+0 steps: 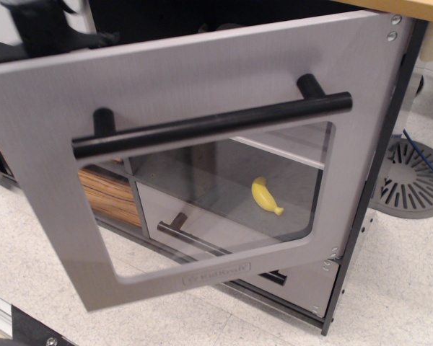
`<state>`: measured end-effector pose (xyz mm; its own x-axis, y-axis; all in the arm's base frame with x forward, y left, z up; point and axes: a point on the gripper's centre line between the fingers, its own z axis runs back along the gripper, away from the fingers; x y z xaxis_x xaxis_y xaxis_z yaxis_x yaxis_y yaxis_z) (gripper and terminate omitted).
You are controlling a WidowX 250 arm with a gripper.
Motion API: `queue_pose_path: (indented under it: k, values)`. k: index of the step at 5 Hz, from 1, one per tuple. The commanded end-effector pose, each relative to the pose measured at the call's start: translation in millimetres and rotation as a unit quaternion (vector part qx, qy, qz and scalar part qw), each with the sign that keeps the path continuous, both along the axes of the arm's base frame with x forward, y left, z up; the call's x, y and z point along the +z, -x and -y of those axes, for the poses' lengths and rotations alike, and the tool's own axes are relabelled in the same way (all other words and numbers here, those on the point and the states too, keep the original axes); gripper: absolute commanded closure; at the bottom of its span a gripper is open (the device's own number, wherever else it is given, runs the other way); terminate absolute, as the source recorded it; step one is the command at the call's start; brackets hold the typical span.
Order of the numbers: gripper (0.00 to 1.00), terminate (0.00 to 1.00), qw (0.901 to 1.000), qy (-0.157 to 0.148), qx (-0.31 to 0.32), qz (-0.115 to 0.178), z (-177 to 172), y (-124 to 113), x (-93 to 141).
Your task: Open oven
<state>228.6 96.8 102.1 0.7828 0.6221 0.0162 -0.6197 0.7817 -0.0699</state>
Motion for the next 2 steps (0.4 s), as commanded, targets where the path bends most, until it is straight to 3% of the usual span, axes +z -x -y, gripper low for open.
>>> queue_pose_path:
  k: [1,2]
  values:
    - [0.0,0.0,0.9908,0.077,0.11,-0.007,42.7,-35.7,-5.1]
    - [0.0,1.0,0.9917,0.043,0.119,0.026,69.5,-57.9,4.2]
